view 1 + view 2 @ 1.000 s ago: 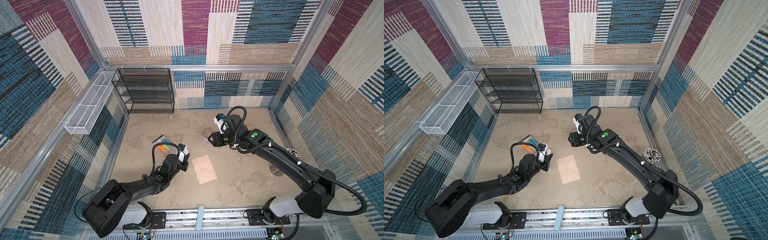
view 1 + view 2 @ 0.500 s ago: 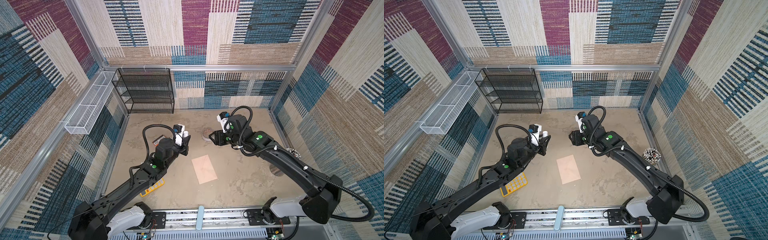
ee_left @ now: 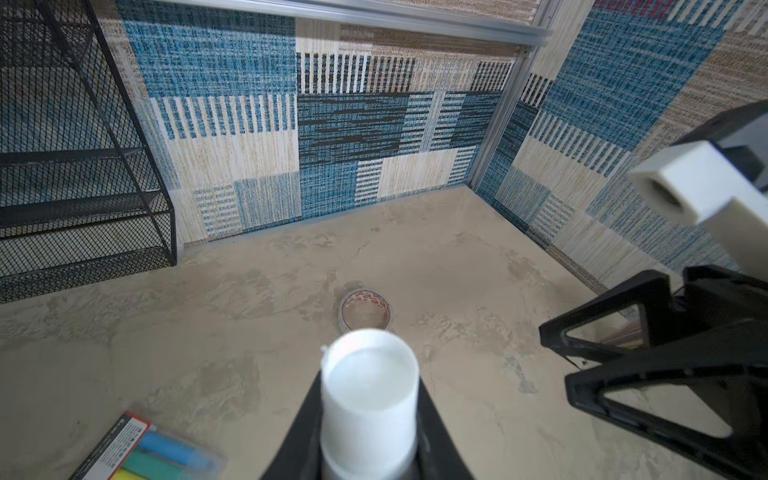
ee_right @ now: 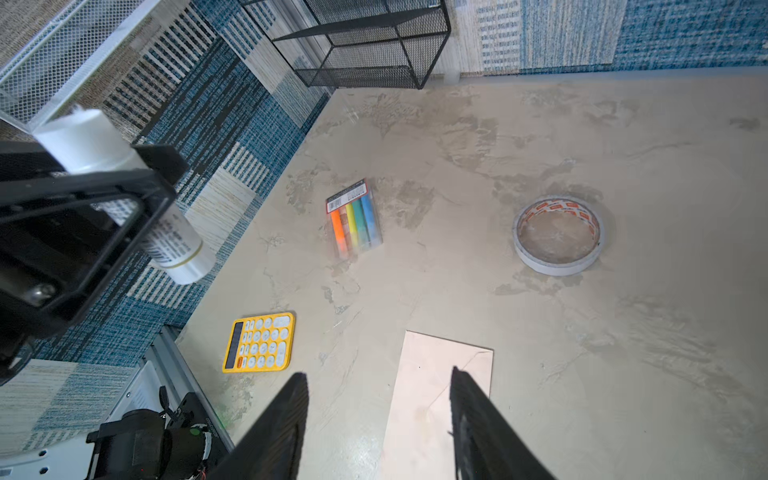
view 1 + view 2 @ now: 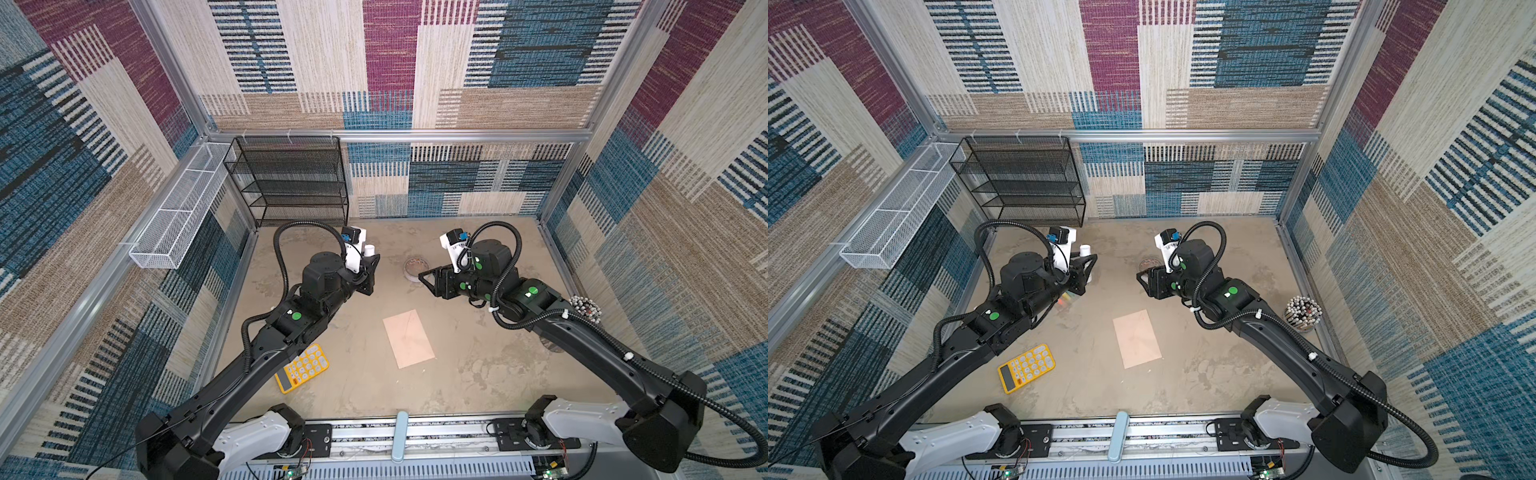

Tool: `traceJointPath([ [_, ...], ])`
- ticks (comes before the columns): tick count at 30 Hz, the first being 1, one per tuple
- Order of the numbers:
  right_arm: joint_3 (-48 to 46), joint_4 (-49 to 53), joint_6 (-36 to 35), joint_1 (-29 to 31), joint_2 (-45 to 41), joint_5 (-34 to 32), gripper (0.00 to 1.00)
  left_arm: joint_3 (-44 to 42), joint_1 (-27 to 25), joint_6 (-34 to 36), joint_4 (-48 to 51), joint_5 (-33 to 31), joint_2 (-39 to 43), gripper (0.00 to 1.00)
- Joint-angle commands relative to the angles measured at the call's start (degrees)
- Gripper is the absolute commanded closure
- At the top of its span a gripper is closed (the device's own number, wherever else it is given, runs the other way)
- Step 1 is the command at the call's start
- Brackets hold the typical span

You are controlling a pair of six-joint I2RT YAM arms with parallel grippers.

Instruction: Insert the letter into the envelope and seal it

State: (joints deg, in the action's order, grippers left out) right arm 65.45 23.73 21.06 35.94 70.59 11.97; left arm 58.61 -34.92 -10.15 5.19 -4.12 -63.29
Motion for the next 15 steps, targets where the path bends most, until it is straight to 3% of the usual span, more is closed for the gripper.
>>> traceJointPath([
  [1, -0.29, -2.81, -0.54, 0.0, 0.13, 0.23, 0.42, 0.89, 0.33, -2.57, 2.13, 0.08, -0.46, 0.96],
  [15, -0.79, -2.71, -1.44, -0.1, 1.39, -2.28, 0.41, 3.13, 2.13, -6.42, 16.95, -1.33, -6.18, 0.93],
])
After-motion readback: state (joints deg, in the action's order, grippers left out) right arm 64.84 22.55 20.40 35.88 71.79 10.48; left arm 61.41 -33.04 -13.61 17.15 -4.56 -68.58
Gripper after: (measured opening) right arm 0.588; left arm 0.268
